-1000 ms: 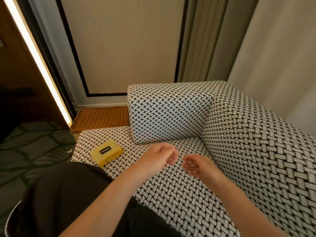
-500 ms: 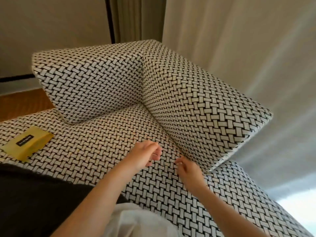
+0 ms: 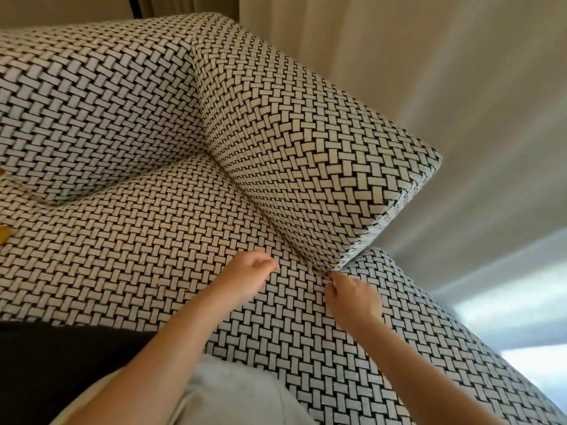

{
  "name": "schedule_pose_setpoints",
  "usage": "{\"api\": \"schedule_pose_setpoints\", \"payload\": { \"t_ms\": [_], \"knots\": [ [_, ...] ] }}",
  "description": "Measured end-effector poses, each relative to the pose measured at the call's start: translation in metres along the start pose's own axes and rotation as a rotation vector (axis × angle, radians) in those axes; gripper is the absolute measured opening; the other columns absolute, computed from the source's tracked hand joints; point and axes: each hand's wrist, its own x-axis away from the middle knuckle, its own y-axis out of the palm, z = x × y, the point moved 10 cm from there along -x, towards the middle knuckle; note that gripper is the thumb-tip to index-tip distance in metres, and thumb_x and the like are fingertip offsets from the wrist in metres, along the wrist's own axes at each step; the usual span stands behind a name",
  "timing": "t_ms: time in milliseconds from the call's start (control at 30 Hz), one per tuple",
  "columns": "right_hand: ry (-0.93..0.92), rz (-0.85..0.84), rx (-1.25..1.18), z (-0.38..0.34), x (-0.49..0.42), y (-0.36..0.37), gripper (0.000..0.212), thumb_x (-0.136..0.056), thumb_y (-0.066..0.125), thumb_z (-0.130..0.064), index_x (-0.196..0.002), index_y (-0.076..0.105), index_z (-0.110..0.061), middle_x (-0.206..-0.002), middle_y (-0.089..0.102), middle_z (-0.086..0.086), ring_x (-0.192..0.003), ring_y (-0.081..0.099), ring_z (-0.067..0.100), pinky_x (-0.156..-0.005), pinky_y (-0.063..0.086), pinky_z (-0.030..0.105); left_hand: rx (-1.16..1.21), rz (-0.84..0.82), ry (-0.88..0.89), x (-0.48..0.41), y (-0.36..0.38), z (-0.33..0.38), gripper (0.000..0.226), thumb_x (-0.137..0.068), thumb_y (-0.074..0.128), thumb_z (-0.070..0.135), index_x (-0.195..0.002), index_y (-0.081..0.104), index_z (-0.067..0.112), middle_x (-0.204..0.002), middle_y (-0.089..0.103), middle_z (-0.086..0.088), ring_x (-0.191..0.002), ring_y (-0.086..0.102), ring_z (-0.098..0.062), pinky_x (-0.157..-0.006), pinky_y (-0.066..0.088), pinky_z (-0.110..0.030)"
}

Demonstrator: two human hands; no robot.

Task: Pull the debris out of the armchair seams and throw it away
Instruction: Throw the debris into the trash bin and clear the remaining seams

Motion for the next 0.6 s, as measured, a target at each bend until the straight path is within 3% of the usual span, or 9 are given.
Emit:
{"api": "schedule_pose_setpoints", "payload": {
  "t_ms": [33, 100, 133, 200, 233, 333, 433, 533, 600],
  "knots": [
    [0.009, -0.071, -0.020, -0.001, -0.002, 0.006, 0.026, -0.096, 0.035, -0.031, -0.112, 0.052, -0.019, -0.085, 0.055, -0.003, -0.077, 0.057, 0.017, -0.063, 0.048, 0.028, 0.004, -0.007, -0.014, -0.002, 0.002, -0.002, 0.031, -0.097, 0.039, 0.030, -0.117, 0.058, 0.015, -0.101, 0.059, 0.005, -0.106, 0.056, -0.019, -0.098, 0.042, -0.035],
    [0.039, -0.268, -0.193, -0.001, -0.009, 0.022, 0.026, -0.094, 0.039, -0.026, -0.114, 0.051, -0.014, -0.094, 0.057, 0.003, -0.081, 0.055, 0.018, -0.065, 0.046, 0.027, 0.048, -0.018, -0.032, -0.006, 0.006, -0.008, 0.030, -0.097, 0.040, 0.030, -0.116, 0.058, 0.015, -0.086, 0.055, 0.007, -0.088, 0.056, -0.012, -0.088, 0.045, -0.031],
    [0.074, -0.371, -0.360, 0.000, -0.012, 0.030, 0.023, -0.093, 0.041, -0.021, -0.111, 0.051, -0.012, -0.090, 0.057, 0.004, -0.074, 0.054, 0.016, -0.060, 0.045, 0.026, 0.068, -0.028, -0.043, -0.007, 0.008, -0.011, 0.028, -0.097, 0.041, 0.029, -0.114, 0.058, 0.015, -0.082, 0.054, 0.006, -0.079, 0.053, -0.008, -0.080, 0.045, -0.026],
    [0.194, -0.563, -0.696, 0.004, -0.013, 0.042, 0.011, -0.093, 0.041, -0.011, -0.088, 0.050, -0.011, -0.061, 0.047, -0.001, -0.047, 0.041, 0.010, -0.041, 0.033, 0.022, 0.072, -0.050, -0.063, -0.009, 0.013, -0.018, 0.024, -0.097, 0.040, 0.027, -0.108, 0.058, 0.016, -0.082, 0.054, 0.004, -0.071, 0.050, -0.006, -0.071, 0.043, -0.022],
    [0.233, -0.644, -0.803, 0.004, -0.011, 0.046, 0.016, -0.092, 0.040, -0.008, -0.078, 0.046, -0.012, -0.051, 0.039, -0.003, -0.039, 0.033, 0.008, -0.036, 0.027, 0.019, 0.074, -0.061, -0.071, -0.009, 0.015, -0.022, 0.024, -0.098, 0.039, 0.028, -0.107, 0.058, 0.017, -0.083, 0.054, 0.003, -0.071, 0.050, -0.006, -0.072, 0.042, -0.022],
    [0.255, -0.783, -0.985, 0.006, -0.011, 0.048, 0.025, -0.093, 0.038, -0.006, -0.069, 0.035, -0.016, -0.047, 0.031, -0.005, -0.037, 0.025, 0.007, -0.032, 0.021, 0.016, 0.089, -0.080, -0.079, -0.012, 0.019, -0.023, 0.023, -0.098, 0.038, 0.027, -0.104, 0.058, 0.019, -0.084, 0.054, 0.003, -0.072, 0.051, -0.007, -0.073, 0.043, -0.023],
    [0.292, -0.757, -0.950, 0.008, -0.012, 0.045, 0.029, -0.093, 0.038, -0.006, -0.065, 0.035, -0.015, -0.048, 0.032, -0.004, -0.036, 0.025, 0.007, -0.032, 0.021, 0.016, 0.100, -0.114, -0.060, -0.010, 0.024, -0.020, 0.024, -0.098, 0.037, 0.028, -0.103, 0.059, 0.019, -0.084, 0.056, 0.002, -0.074, 0.052, -0.009, -0.072, 0.042, -0.024],
    [0.256, -0.717, -0.665, -0.001, -0.008, 0.046, 0.034, -0.095, 0.034, -0.007, -0.062, 0.037, -0.014, -0.047, 0.031, -0.003, -0.033, 0.025, 0.008, -0.032, 0.020, 0.017, 0.052, -0.148, -0.018, -0.003, 0.025, -0.023, 0.025, -0.098, 0.037, 0.031, -0.107, 0.057, 0.019, -0.088, 0.059, 0.001, -0.078, 0.054, -0.010, -0.077, 0.043, -0.025],
    [0.222, -0.629, -0.520, 0.000, -0.013, 0.048, 0.028, -0.095, 0.034, -0.007, -0.070, 0.044, -0.011, -0.052, 0.033, 0.000, -0.041, 0.028, 0.011, -0.037, 0.023, 0.018, 0.014, -0.160, -0.018, 0.000, 0.022, -0.031, 0.024, -0.098, 0.036, 0.031, -0.104, 0.056, 0.019, -0.088, 0.058, 0.002, -0.077, 0.053, -0.009, -0.076, 0.044, -0.025]
  ]
}}
